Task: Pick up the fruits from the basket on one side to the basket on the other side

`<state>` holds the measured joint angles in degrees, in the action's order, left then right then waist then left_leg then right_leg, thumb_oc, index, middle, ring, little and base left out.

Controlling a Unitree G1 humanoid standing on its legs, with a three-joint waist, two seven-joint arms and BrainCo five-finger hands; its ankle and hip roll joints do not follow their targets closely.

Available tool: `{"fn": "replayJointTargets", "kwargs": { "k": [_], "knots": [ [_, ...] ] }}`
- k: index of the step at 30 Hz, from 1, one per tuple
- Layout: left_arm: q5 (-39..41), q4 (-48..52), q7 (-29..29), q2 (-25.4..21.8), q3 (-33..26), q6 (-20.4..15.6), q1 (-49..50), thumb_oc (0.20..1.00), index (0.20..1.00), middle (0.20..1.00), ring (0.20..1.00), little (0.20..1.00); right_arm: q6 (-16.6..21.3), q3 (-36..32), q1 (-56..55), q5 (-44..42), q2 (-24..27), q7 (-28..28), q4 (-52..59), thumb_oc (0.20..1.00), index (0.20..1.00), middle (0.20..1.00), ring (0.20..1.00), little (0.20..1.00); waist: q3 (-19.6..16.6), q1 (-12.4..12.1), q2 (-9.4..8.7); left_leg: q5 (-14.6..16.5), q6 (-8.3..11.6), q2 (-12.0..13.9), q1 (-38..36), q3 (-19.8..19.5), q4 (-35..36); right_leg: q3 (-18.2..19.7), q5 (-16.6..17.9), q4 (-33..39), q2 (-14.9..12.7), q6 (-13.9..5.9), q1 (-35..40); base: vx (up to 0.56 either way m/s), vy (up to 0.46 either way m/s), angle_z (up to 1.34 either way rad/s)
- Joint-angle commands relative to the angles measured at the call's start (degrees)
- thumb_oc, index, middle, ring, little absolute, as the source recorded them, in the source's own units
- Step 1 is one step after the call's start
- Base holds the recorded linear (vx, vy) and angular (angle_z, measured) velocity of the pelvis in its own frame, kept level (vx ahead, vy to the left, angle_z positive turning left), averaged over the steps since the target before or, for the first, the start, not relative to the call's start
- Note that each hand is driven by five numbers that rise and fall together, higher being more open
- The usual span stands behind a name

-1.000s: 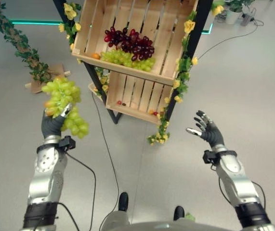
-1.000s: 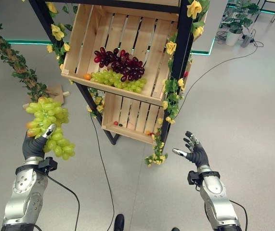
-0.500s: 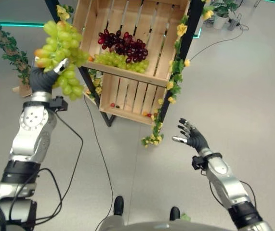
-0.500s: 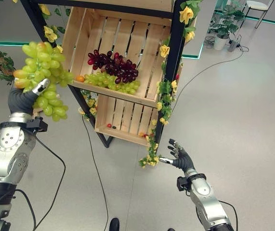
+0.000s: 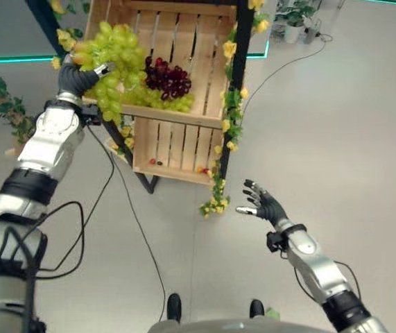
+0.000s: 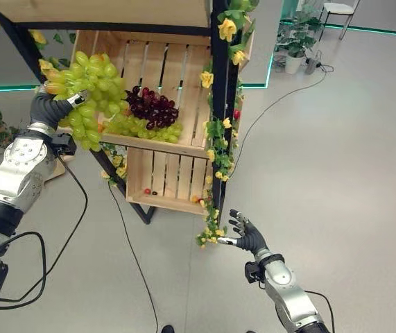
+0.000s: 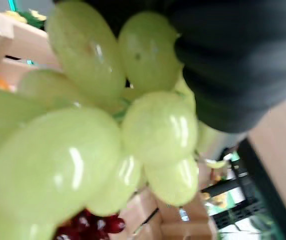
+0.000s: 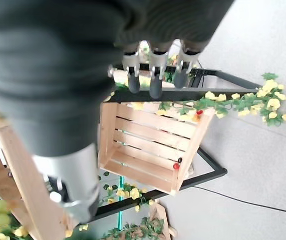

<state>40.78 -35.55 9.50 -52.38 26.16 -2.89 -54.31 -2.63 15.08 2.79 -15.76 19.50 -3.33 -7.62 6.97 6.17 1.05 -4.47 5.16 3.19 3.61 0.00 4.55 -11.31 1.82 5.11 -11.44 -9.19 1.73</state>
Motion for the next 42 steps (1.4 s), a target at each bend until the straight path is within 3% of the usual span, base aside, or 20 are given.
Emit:
{"fn": "replayJointTargets", "kwargs": {
  "k": [1, 6, 7, 12, 13, 14, 17, 20, 33, 36, 37, 38, 39, 40, 42],
  "knots": [
    [1.1, -9.8, -1.0, -2.6, 0.6, -1.6, -14.6, 0.200, 0.200, 0.200, 0.200, 0.200, 2.5, 0.8, 2.4, -0.6, 2.2, -0.6, 1.2, 1.000, 1.000, 1.000, 1.000, 1.000, -0.9, 0.1, 1.16, 9.9, 0.34, 0.4, -1.2, 2.1, -5.2, -0.7, -5.2, -7.3, -4.7, -5.35, 0.8, 0.00, 0.000, 0.00],
    [-1.5, -21.8, -2.4, -0.9, 5.7, 1.0, -24.3, 0.200, 0.200, 0.200, 0.200, 0.200, 2.7, 2.4, 3.4, -1.3, 2.1, -0.2, 0.7, 1.000, 1.000, 1.000, 1.000, 1.000, -0.5, 1.5, 1.59, 9.6, 0.39, 0.6, -1.3, 3.0, -4.6, -0.2, -4.4, -6.8, -4.9, -5.65, 0.1, 0.01, 0.018, -0.06],
    [-4.9, -27.3, -2.6, -0.9, 7.8, 2.1, -28.3, 0.200, 0.200, 0.200, 0.200, 0.200, 2.9, 3.0, 4.0, -2.0, 2.3, -0.1, 0.5, 1.000, 1.000, 1.000, 1.000, 1.000, -0.4, 2.1, 1.90, 9.5, 0.42, 0.7, -1.2, 3.4, -4.5, -0.1, -4.2, -6.5, -5.0, -5.67, -0.2, 0.01, 0.018, -0.12],
    [-15.7, -33.2, -3.4, -2.7, 12.1, 3.5, -34.3, 0.200, 0.200, 0.200, 0.200, 0.200, 3.6, 3.6, 4.6, -2.9, 2.9, -0.5, 0.8, 1.000, 1.000, 1.000, 1.000, 1.000, 0.1, 3.0, 2.27, 9.2, 0.44, 0.9, -0.5, 4.1, -4.4, 0.7, -3.8, -6.4, -5.0, -5.72, -1.4, 0.00, 0.032, -0.11],
    [-22.5, -34.7, -1.6, -3.9, 13.9, 4.0, -35.9, 1.000, 1.000, 1.000, 1.000, 1.000, 4.0, 3.9, 4.3, -3.3, 3.2, -0.6, 1.1, 1.000, 1.000, 1.000, 1.000, 1.000, 0.3, 3.3, 2.44, 9.2, 0.36, 0.8, -0.4, 4.3, -4.4, 1.1, -3.8, -6.5, -5.0, -5.75, -1.7, 0.01, 0.029, -0.17],
    [-29.8, -35.2, 0.2, -4.1, 18.6, 4.0, -39.8, 1.000, 1.000, 1.000, 1.000, 1.000, 4.5, 4.3, 4.4, -3.5, 3.5, -0.5, 0.9, 1.000, 1.000, 1.000, 1.000, 1.000, 0.6, 3.5, 2.57, 9.3, 0.42, 0.9, -0.5, 4.5, -4.4, 1.3, -3.9, -6.6, -5.0, -5.76, -1.8, 0.00, 0.024, -0.10],
    [-29.0, -34.8, 1.3, -3.6, 16.6, 4.0, -39.3, 1.000, 1.000, 1.000, 1.000, 1.000, 5.2, 4.4, 4.3, -4.4, 3.4, -0.4, 1.6, 1.000, 1.000, 1.000, 1.000, 1.000, 1.1, 3.7, 2.37, 9.0, 0.30, 0.7, 0.3, 4.6, -4.5, 1.5, -3.4, -6.5, -5.1, -5.77, -2.7, -0.05, 0.023, -0.06],
    [-33.5, -34.2, 2.3, -4.1, 18.2, 3.6, -40.5, 1.000, 1.000, 1.000, 1.000, 1.000, 5.6, 4.1, 3.2, -4.8, 3.7, -0.4, 2.3, 1.000, 1.000, 1.000, 1.000, 1.000, 1.5, 3.8, 2.30, 8.9, 0.18, 0.6, 1.1, 4.7, -4.7, 1.6, -3.2, -6.2, -5.2, -5.80, -3.2, -0.02, 0.009, -0.05],
    [-56.7, -28.3, 11.6, -0.3, 31.9, 4.2, -49.5, 1.000, 1.000, 1.000, 1.000, 1.000, 8.4, 4.8, 3.4, -5.7, 5.8, -0.4, 3.0, 1.000, 1.000, 1.000, 1.000, 1.000, 2.5, 3.4, 1.36, 8.9, -0.22, 0.0, 2.7, 4.0, -5.0, 0.4, -3.3, -6.6, -5.7, -5.81, -4.2, -0.02, 0.003, 0.03],
    [-48.1, -27.1, 10.6, 0.0, 24.9, 2.2, -44.9, 1.000, 1.000, 1.000, 1.000, 1.000, 7.8, 4.5, 3.2, -5.7, 5.5, -0.2, 3.1, 1.000, 1.000, 1.000, 1.000, 1.000, 2.7, 3.1, 0.97, 9.0, -0.42, -0.3, 2.8, 3.8, -5.0, 0.2, -3.5, -6.8, -5.8, -5.81, -4.1, -0.01, 0.011, 0.04],
    [-36.9, -25.4, 9.9, 0.2, 16.8, 0.4, -39.5, 1.000, 1.000, 1.000, 1.000, 1.000, 7.1, 4.5, 2.6, -5.5, 5.1, -0.3, 3.2, 1.000, 1.000, 1.000, 1.000, 1.000, 2.7, 2.9, 1.12, 9.1, -0.48, -0.4, 2.6, 3.7, -5.1, 0.2, -3.7, -6.8, -5.9, -5.80, -3.9, 0.00, 0.000, 0.00],
    [-32.2, -24.9, 8.8, 0.4, 14.4, -0.5, -37.7, 1.000, 1.000, 1.000, 1.000, 1.000, 6.6, 4.5, 2.6, -5.0, 4.5, -0.1, 2.9, 1.000, 1.000, 1.000, 1.000, 1.000, 2.7, 2.7, 0.94, 9.1, -0.48, -0.5, 2.6, 3.7, -5.1, 0.2, -3.8, -6.9, -5.9, -5.76, -3.8, 0.00, 0.000, 0.00],
    [-21.7, -20.1, 6.9, 0.5, 7.5, -2.9, -30.6, 1.000, 1.000, 1.000, 1.000, 1.000, 5.9, 4.0, 2.1, -4.2, 3.0, 0.2, 2.4, 1.000, 1.000, 1.000, 1.000, 1.000, 2.8, 2.3, 0.72, 9.4, -0.58, -0.7, 2.3, 3.5, -5.3, 0.2, -4.1, -7.1, -5.9, -5.63, -3.5, 0.00, 0.012, 0.05],
    [-21.7, -19.8, 6.9, 0.5, 7.2, -2.9, -30.1, 1.000, 1.000, 1.000, 1.000, 1.000, 5.9, 4.1, 2.0, -4.2, 3.2, 0.2, 2.4, 1.000, 1.000, 1.000, 1.000, 1.000, 2.6, 2.3, 0.87, 9.4, -0.59, -0.7, 2.4, 3.5, -5.3, 0.2, -4.1, -7.1, -5.9, -5.63, -3.5, 0.00, 0.000, 0.00],
    [-13.9, -14.2, 6.6, 0.6, 2.4, -5.1, -23.3, 1.000, 1.000, 1.000, 1.000, 1.000, 5.5, 3.0, 1.7, -3.1, 1.9, 0.8, 1.5, 1.000, 1.000, 1.000, 1.000, 1.000, 2.8, 1.7, 0.37, 9.4, -0.63, -0.8, 2.5, 3.3, -5.4, 0.2, -4.2, -7.3, -6.0, -5.56, -3.6, 0.00, 0.000, 0.00]
  ]
}}
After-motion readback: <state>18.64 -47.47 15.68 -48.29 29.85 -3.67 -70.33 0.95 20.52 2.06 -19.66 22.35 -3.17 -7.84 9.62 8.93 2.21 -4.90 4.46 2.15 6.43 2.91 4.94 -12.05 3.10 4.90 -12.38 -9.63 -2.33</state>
